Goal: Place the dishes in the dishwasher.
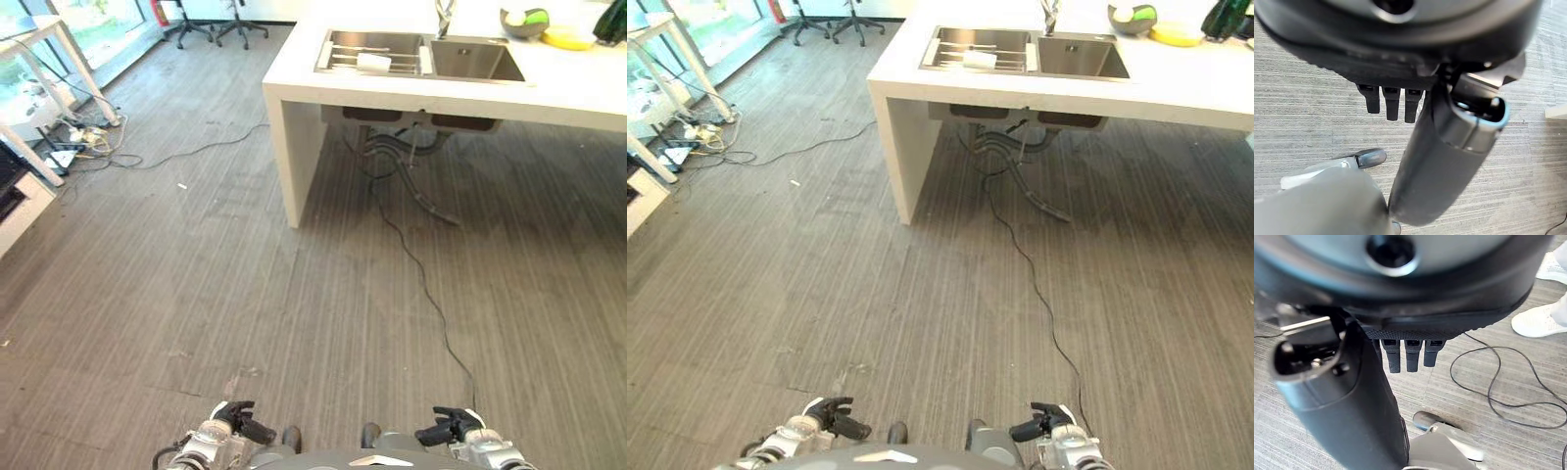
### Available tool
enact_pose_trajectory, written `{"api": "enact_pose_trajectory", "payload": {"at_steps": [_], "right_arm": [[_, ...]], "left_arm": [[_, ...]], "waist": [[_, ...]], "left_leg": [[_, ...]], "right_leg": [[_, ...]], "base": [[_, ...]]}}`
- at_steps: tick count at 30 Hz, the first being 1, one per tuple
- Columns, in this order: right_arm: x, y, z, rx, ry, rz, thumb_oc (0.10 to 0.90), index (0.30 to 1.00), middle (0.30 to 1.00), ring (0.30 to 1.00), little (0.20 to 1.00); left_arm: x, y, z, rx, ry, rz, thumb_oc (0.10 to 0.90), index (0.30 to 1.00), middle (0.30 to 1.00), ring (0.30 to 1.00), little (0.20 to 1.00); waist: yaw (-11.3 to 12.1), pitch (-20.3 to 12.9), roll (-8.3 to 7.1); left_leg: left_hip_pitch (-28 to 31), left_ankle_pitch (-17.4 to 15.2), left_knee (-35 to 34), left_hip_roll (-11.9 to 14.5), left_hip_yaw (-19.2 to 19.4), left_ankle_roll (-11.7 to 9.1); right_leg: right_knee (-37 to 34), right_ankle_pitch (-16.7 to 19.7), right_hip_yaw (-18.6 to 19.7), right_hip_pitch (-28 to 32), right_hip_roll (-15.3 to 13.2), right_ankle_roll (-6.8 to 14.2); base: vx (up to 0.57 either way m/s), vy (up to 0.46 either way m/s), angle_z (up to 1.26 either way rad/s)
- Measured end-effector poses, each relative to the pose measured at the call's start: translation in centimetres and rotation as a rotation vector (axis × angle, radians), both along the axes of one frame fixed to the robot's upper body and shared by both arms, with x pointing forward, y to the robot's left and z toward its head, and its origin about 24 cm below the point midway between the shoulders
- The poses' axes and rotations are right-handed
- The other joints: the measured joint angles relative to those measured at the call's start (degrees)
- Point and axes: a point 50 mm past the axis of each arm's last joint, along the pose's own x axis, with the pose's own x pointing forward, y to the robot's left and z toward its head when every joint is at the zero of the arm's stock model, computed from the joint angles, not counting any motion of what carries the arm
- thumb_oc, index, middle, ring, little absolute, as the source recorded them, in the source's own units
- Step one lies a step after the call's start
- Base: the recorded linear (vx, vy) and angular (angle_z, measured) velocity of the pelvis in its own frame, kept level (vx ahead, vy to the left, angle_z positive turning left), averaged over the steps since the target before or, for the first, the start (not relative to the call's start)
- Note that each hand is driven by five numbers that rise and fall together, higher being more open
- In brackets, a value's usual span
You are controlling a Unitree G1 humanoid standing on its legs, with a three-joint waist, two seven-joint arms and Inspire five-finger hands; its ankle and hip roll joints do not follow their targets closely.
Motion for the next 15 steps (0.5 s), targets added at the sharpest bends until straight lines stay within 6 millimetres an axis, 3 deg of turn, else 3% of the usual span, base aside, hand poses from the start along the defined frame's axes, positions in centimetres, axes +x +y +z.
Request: {"api": "enact_pose_trajectory", "payload": {"at_steps": [2,3,6,9,12,15], "right_arm": [[0.0,0.0,0.0,0.000,0.000,0.000,0.800,0.900,0.900,0.900,0.900],[-0.1,0.0,0.0,0.002,-0.002,0.001,0.800,0.900,0.900,0.900,0.900],[-0.8,0.0,-0.1,0.005,0.010,-0.003,0.800,0.900,0.900,0.900,0.900],[-1.2,-0.1,-0.2,0.006,0.021,-0.006,0.800,0.900,0.900,0.900,0.900],[-2.1,-0.2,-0.4,0.005,0.040,-0.011,0.800,0.900,0.900,0.900,0.900],[-2.1,-0.3,-0.3,0.001,0.039,-0.010,0.800,0.900,0.900,0.900,0.900]], "left_arm": [[0.0,0.0,0.0,0.000,0.000,0.000,0.800,0.900,0.900,0.900,0.900],[-0.1,-0.1,0.0,-0.003,0.003,0.001,0.800,0.900,0.900,0.900,0.900],[-0.5,-0.5,-0.2,-0.019,0.004,0.001,0.800,0.900,0.900,0.900,0.900],[-1.0,-1.0,-0.4,-0.031,0.015,0.002,0.800,0.900,0.900,0.900,0.900],[-1.4,-1.6,-0.6,-0.053,0.027,0.000,0.800,0.900,0.900,0.900,0.900],[-1.1,-1.8,-0.5,-0.056,0.022,-0.013,0.800,0.900,0.900,0.900,0.900]], "waist": [[0.00,0.00,0.00],[0.05,-0.38,1.00],[-0.15,-1.46,1.85],[-0.35,-1.98,1.78],[-2.02,-2.40,1.89],[-2.31,-2.08,1.16]], "left_leg": [[0.00,0.00,0.00,0.00,0.00,0.00],[0.76,-0.35,0.04,1.08,1.25,-0.52],[2.28,-0.35,0.39,1.46,3.43,-0.54],[3.06,-0.36,0.45,1.43,4.87,-0.54],[4.68,-0.35,0.50,1.86,6.06,-0.56],[4.71,-0.34,1.38,1.77,6.36,-0.57]], "right_leg": [[0.00,0.00,0.00,0.00,0.00,0.00],[-3.17,0.48,0.08,1.83,1.09,-0.07],[-8.39,2.20,1.26,5.37,2.01,-0.56],[-10.25,3.17,2.43,6.77,2.36,-1.39],[-12.58,3.65,3.25,9.12,3.04,-1.85],[-12.64,3.78,4.18,9.17,3.26,-2.05]], "base": [[0.03,-0.027,-0.09],[0.07,-0.069,-0.22],[0.09,-0.083,-0.23],[0.07,-0.045,-0.19],[0.10,-0.062,-0.21],[0.05,-0.029,-0.23]]}}
